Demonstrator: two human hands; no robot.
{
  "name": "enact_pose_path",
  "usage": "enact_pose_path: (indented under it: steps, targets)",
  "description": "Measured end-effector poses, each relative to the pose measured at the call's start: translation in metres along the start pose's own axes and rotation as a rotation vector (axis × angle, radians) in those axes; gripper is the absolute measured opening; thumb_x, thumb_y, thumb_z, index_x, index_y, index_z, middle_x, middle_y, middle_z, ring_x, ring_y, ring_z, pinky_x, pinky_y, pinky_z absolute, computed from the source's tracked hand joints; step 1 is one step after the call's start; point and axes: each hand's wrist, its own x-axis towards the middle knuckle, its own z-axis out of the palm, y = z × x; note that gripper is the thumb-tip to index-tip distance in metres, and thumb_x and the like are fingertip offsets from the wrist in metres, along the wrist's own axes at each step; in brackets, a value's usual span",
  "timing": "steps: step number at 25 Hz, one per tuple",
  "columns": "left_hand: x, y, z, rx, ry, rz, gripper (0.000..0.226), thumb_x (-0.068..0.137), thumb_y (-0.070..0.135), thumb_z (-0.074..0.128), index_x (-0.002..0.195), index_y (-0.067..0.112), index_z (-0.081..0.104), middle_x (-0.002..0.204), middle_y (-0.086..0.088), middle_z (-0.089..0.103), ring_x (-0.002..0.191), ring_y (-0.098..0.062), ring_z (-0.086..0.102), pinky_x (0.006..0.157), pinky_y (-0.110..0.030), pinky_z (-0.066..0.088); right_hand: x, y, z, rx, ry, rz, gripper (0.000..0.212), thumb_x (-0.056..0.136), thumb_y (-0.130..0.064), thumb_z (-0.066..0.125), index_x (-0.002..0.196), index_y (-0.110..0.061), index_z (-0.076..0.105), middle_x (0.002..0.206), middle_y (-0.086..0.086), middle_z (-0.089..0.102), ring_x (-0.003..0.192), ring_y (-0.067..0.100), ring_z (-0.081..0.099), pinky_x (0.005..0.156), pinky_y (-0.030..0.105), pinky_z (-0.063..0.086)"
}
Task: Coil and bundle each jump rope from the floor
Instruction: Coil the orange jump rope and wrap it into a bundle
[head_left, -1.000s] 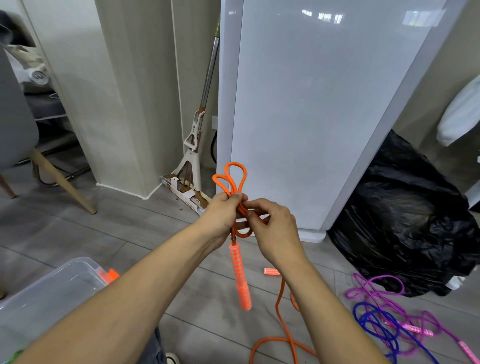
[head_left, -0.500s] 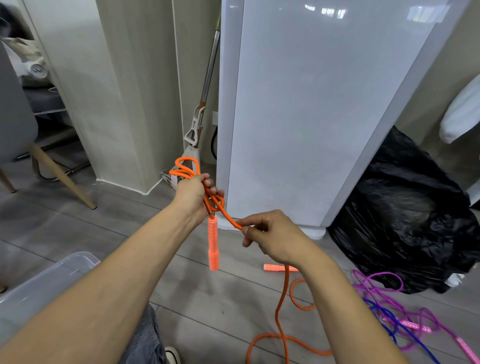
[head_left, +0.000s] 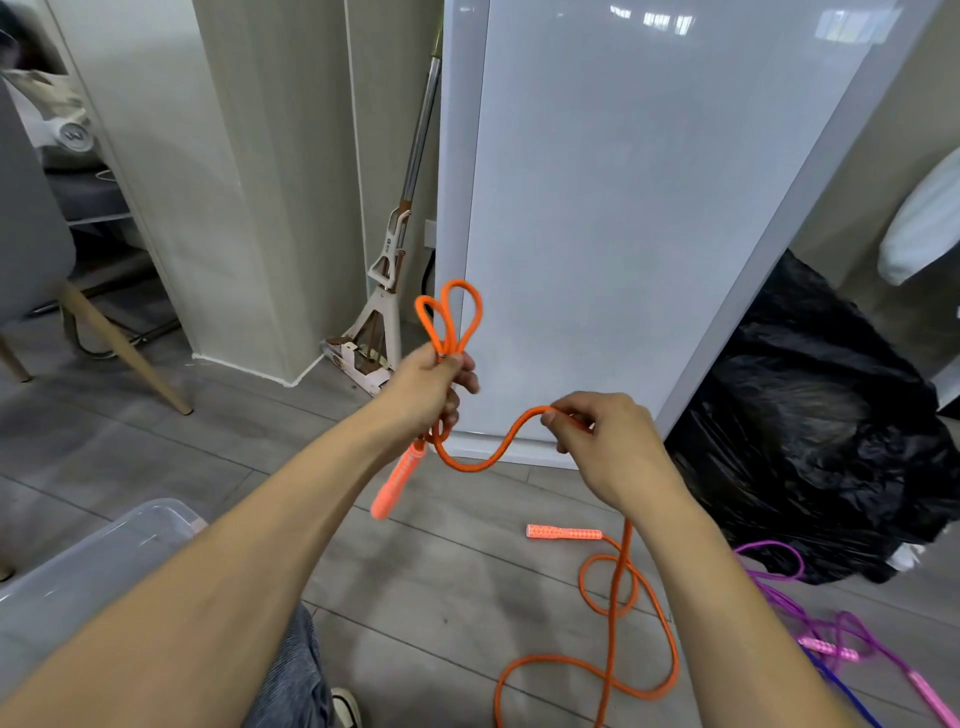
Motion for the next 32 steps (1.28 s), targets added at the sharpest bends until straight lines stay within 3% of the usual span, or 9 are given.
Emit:
enact_pose_path:
  steps: [2,7,10,14,19,21,23,28,32]
  targets:
    - [-0.01,0.0,0.007,0.13,-0.094,0.023,0.021,0.106,0.017,0.038,0.098,0.01,0.055,0.088,-0.006,0.069,0.053,-0.017,0.042,0.051,-0.03,0.044,-0.002,-0.008,0.005,0.011,0.019,-0.047,0.018,0.097,-0.035,0.06,0.091,-0.026,0.075,0.074,-0.006,0.069,0.07,0.011,0.06,0.059,0.025,0.043]
    - [-0.03,0.004,0.023,0.329,-0.223,0.039,0.022,0.107,0.023,0.039,0.106,0.014,0.059,0.074,0.001,0.059,0.068,-0.019,0.049,0.063,-0.031,0.048,-0.004,-0.018,0.016,0.004,0.085,-0.06,0.019,0.096,-0.038,0.062,0.095,-0.026,0.076,0.081,-0.006,0.071,0.078,0.016,0.064,0.069,0.034,0.054]
    - [-0.032,0.004,0.027,0.41,-0.305,0.081,0.019,0.106,0.019,0.039,0.102,0.017,0.057,0.086,0.002,0.066,0.067,-0.013,0.053,0.067,-0.03,0.052,-0.006,-0.017,0.017,-0.128,0.094,-0.082,0.021,0.098,-0.04,0.059,0.092,-0.024,0.072,0.079,-0.008,0.068,0.075,0.016,0.062,0.067,0.033,0.051]
    - [-0.029,0.003,0.023,0.529,-0.379,0.072,0.015,0.105,0.021,0.04,0.097,0.02,0.053,0.089,-0.001,0.06,0.075,-0.013,0.054,0.072,-0.032,0.05,-0.006,-0.018,0.016,-0.234,0.103,-0.073,0.026,0.097,-0.048,0.057,0.095,-0.023,0.065,0.077,-0.007,0.06,0.072,0.015,0.057,0.063,0.027,0.04]
    - [-0.028,0.004,0.016,0.51,-0.454,-0.005,0.015,0.105,0.025,0.041,0.099,0.017,0.053,0.085,-0.006,0.056,0.087,-0.025,0.071,0.09,-0.045,0.055,-0.004,-0.015,0.015,-0.077,0.044,-0.06,0.018,0.097,-0.042,0.06,0.099,-0.025,0.066,0.075,-0.011,0.058,0.069,0.006,0.054,0.059,0.022,0.038]
    - [-0.025,0.003,0.013,0.4,-0.388,-0.043,0.013,0.103,0.023,0.043,0.095,0.017,0.052,0.083,-0.006,0.052,0.074,-0.025,0.071,0.087,-0.052,0.058,-0.001,-0.012,0.014,-0.038,0.001,-0.069,0.017,0.1,-0.036,0.055,0.101,-0.023,0.067,0.071,-0.011,0.055,0.066,0.006,0.051,0.056,0.022,0.034]
    - [-0.02,0.003,0.008,0.38,-0.21,-0.014,0.013,0.102,0.02,0.042,0.097,0.013,0.052,0.082,-0.008,0.052,0.067,-0.024,0.064,0.077,-0.052,0.06,0.001,-0.005,0.009,-0.024,-0.012,-0.036,0.02,0.101,-0.036,0.052,0.098,-0.022,0.068,0.067,-0.009,0.054,0.063,0.006,0.05,0.054,0.023,0.032]
    - [0.001,0.002,-0.009,0.332,0.256,0.058,0.016,0.101,0.014,0.037,0.096,0.008,0.051,0.07,-0.008,0.048,0.059,-0.023,0.048,0.053,-0.031,0.044,0.008,0.019,-0.007,-0.022,0.095,0.12,0.023,0.1,-0.038,0.052,0.096,-0.022,0.068,0.071,-0.003,0.063,0.066,0.017,0.057,0.058,0.03,0.042]
    - [0.007,-0.001,-0.013,0.167,0.374,-0.016,0.014,0.099,0.012,0.037,0.095,0.009,0.05,0.074,-0.01,0.049,0.056,-0.022,0.045,0.052,-0.027,0.038,0.007,0.021,-0.011,0.042,0.233,0.193,0.009,0.099,-0.029,0.053,0.095,-0.021,0.057,0.082,-0.004,0.072,0.076,0.017,0.062,0.067,0.035,0.05]
